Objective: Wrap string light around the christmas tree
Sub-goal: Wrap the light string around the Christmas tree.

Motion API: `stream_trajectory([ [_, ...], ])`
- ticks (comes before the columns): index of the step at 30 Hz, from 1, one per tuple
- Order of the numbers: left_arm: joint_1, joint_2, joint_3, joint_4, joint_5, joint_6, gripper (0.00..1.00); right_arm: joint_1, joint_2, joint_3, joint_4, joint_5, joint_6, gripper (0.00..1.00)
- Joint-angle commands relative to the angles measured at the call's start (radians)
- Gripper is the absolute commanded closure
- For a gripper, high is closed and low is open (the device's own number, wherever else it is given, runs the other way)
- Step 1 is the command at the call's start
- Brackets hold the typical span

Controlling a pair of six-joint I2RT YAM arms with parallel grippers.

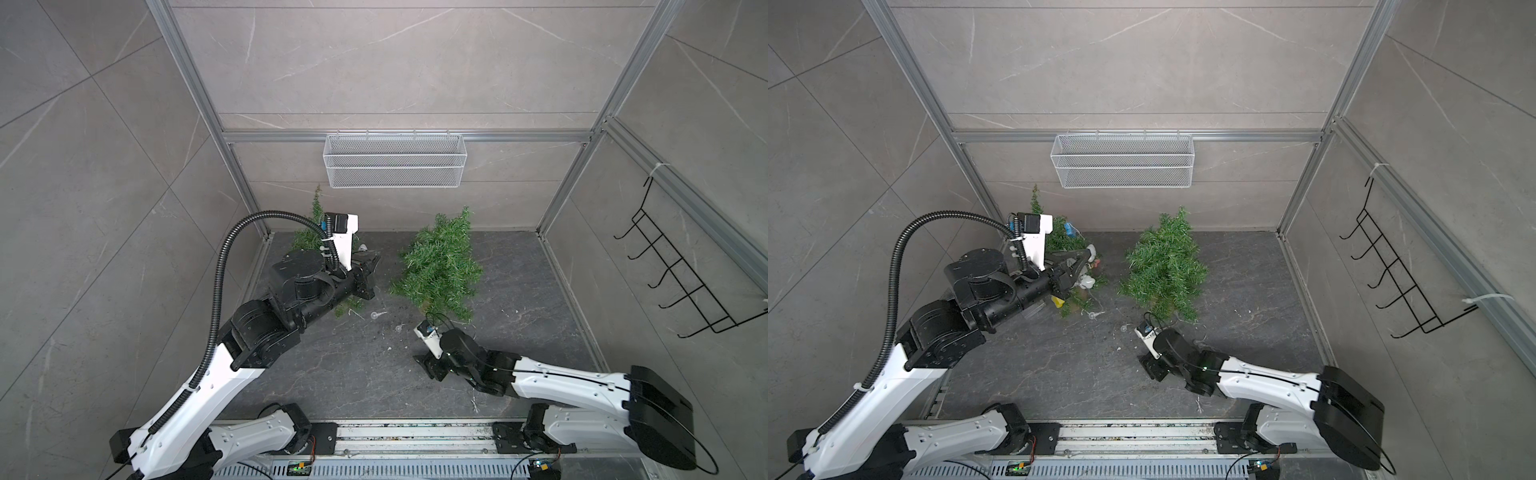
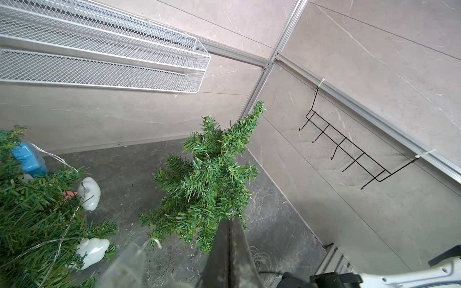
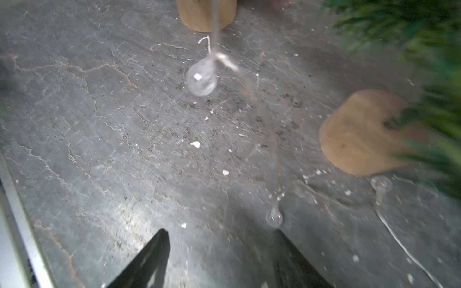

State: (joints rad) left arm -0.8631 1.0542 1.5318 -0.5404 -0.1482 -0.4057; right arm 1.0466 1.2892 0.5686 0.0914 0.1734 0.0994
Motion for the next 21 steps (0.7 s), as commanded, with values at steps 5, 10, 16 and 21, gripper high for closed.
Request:
stream_trajectory([
  [5, 0.008, 0.012, 0.076, -0.047, -0.021, 0.066, 1.00, 0.106, 0.227, 0.078, 0.340, 0.401, -0.082, 0.34],
  [10, 0.009, 0.004, 0.075, -0.064, -0.027, 0.068, 1.00, 0.140, 0.296, 0.095, 0.354, 0.531, -0.057, 0.33],
  [16, 0.009, 0.001, 0.085, -0.087, -0.063, 0.082, 1.00, 0.144, 0.343, 0.099, 0.372, 0.549, -0.047, 0.35],
  [21, 0.009, 0.015, 0.096, -0.092, -0.075, 0.123, 1.00, 0.143, 0.271, -0.009, 0.366, 0.513, -0.015, 0.32],
])
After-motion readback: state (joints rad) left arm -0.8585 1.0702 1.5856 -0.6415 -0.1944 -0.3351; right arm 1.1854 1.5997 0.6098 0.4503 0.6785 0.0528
